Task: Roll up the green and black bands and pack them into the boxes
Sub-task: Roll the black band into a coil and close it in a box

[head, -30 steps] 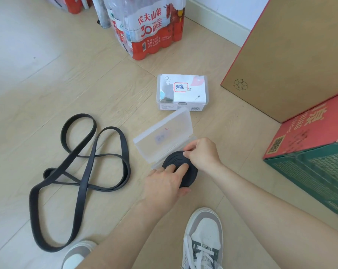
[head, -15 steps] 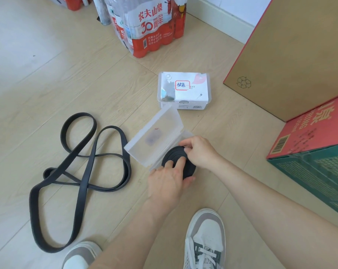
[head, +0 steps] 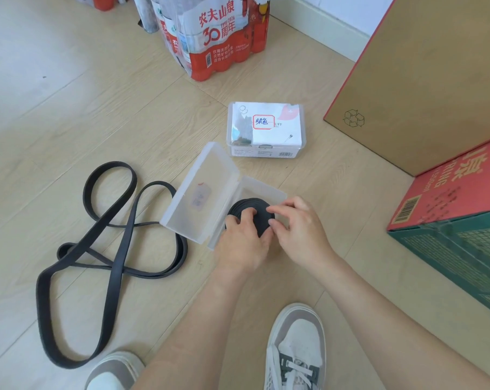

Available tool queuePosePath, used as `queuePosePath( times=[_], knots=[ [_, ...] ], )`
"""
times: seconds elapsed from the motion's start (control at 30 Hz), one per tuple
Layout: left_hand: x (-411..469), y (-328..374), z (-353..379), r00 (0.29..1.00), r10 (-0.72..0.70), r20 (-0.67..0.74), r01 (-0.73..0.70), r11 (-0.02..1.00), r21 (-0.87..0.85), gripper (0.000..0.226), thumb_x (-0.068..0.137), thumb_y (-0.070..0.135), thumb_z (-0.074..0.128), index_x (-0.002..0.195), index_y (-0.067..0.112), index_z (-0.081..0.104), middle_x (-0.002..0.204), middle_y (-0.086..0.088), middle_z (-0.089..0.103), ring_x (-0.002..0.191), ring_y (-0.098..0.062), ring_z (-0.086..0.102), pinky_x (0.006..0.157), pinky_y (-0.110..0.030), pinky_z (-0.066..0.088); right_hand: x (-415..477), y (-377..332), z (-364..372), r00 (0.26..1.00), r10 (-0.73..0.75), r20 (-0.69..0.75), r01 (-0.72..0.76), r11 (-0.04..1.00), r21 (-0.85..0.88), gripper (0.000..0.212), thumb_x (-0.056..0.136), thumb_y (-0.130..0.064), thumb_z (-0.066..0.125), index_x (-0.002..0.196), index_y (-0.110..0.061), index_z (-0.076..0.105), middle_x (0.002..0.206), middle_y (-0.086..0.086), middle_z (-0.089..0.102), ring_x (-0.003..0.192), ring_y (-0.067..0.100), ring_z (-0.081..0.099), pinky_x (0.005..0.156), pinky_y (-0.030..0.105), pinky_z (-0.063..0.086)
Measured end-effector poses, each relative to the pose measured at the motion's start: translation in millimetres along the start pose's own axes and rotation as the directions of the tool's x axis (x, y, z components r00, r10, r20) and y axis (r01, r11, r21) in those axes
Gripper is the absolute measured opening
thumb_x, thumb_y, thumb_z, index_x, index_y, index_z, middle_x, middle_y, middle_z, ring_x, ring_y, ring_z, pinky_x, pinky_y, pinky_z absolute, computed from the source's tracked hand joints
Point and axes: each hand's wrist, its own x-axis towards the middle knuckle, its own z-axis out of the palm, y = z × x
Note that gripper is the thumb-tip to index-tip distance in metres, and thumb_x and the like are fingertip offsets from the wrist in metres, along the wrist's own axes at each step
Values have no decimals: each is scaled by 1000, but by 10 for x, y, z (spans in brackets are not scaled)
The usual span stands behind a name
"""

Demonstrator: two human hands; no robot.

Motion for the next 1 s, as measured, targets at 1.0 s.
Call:
queuePosePath(
  times=[1.0],
  knots=[
    [-1060,-1143,-1407,804,-423,-418,-30,673,-739,30,78,3,47,75,21,70,71,7,69,59,-10,57,62,-29,47,-317,-2046,15,840,-531,108,509,842,179,20,91,-11,53,100,-15,69,84,-7,65,73,11,52,68,28,41]
  ],
)
